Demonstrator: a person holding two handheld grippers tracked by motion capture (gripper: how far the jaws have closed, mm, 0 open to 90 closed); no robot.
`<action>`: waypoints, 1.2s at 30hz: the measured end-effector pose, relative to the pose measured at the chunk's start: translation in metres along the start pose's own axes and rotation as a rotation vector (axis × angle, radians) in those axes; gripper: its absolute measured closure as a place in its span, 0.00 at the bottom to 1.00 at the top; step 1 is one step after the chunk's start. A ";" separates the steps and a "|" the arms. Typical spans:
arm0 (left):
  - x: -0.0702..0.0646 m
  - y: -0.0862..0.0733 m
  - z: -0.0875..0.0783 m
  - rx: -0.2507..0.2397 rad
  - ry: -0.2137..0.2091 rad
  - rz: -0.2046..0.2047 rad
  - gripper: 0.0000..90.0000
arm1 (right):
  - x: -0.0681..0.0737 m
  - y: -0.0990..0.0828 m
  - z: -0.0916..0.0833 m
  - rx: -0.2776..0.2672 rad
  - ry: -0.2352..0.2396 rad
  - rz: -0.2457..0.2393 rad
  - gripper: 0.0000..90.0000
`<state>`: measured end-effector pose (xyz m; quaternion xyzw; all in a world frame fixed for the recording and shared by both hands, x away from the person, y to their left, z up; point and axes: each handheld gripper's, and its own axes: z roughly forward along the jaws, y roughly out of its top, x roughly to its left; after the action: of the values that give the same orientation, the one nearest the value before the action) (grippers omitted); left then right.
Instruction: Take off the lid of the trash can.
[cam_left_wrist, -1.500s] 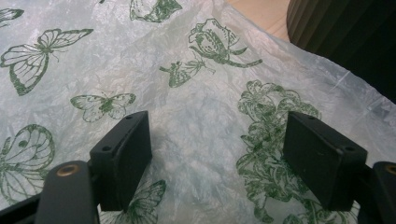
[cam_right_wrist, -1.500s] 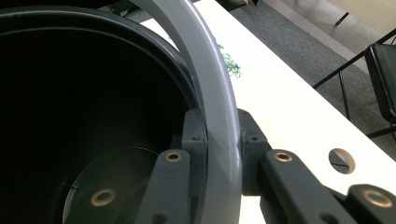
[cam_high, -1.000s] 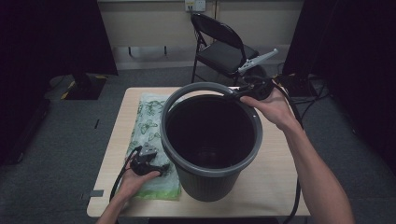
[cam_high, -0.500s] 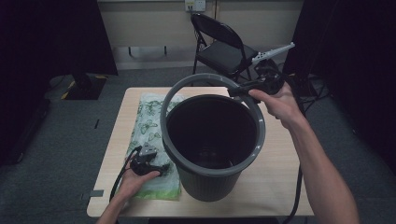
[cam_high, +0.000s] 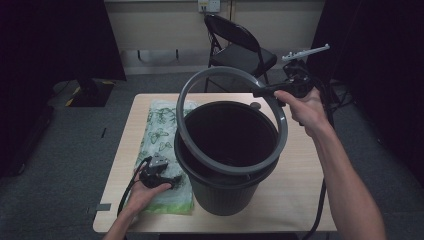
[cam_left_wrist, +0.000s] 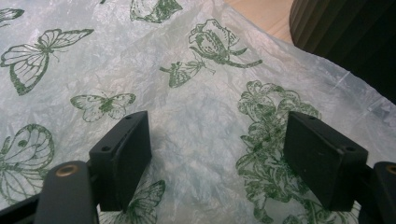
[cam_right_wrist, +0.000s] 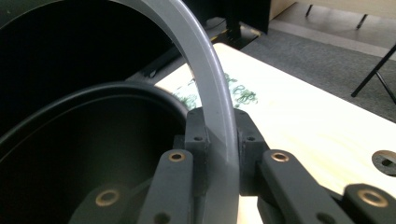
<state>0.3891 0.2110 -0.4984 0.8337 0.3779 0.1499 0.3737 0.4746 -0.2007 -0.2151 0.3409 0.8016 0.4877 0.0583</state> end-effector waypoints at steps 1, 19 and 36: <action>0.000 0.000 0.000 -0.003 -0.001 -0.004 0.25 | -0.002 0.000 0.000 -0.006 -0.013 0.012 0.89; 0.001 0.000 -0.001 0.000 -0.008 -0.003 0.25 | -0.021 0.001 0.012 -0.111 -0.197 0.164 0.89; 0.001 -0.001 -0.001 0.000 -0.008 0.000 0.25 | -0.051 0.009 0.016 -0.174 -0.319 0.276 0.89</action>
<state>0.3891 0.2126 -0.4982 0.8342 0.3764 0.1464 0.3754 0.5248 -0.2170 -0.2279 0.5137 0.6830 0.4983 0.1460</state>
